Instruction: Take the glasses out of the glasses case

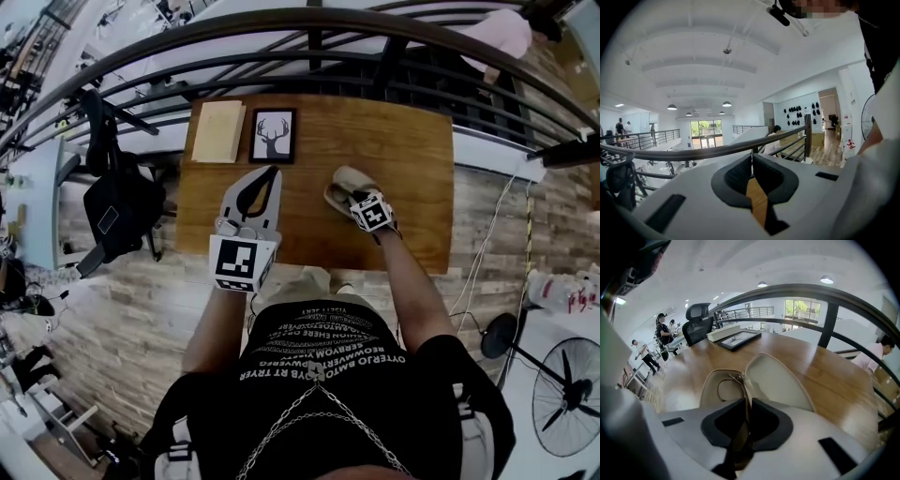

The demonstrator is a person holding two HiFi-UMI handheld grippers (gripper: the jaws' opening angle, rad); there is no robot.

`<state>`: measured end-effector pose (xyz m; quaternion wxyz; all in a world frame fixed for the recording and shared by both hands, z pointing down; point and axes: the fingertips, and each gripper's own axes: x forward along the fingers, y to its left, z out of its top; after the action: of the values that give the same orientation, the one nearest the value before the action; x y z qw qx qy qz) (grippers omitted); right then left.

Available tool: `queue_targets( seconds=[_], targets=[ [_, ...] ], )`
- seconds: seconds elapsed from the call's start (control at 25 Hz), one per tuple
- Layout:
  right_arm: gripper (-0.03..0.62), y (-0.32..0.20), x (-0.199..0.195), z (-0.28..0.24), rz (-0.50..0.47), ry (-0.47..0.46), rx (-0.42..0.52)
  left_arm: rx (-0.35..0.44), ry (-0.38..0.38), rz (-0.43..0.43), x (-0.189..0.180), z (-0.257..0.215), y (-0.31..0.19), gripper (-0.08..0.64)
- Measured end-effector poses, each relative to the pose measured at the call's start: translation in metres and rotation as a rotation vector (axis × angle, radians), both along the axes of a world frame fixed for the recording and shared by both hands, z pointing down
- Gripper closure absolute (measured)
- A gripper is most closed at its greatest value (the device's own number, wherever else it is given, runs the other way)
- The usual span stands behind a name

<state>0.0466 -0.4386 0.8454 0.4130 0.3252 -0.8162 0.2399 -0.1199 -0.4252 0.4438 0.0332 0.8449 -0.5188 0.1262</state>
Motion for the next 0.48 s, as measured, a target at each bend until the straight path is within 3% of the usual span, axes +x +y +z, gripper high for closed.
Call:
queue_targets(
  seconds=[0.28,0.48],
  targets=[
    [0.54,0.0016,-0.0039,0.006,-0.052,0.039,0.002,-0.027,-0.013,0.01,-0.0003,0.0052,0.0035,0.527],
    [0.528,-0.0022,0.0029,0.0093,-0.035,0.094,-0.015,-0.036,-0.025,0.007,-0.0031,0.0094,0.0086,0.526]
  ],
)
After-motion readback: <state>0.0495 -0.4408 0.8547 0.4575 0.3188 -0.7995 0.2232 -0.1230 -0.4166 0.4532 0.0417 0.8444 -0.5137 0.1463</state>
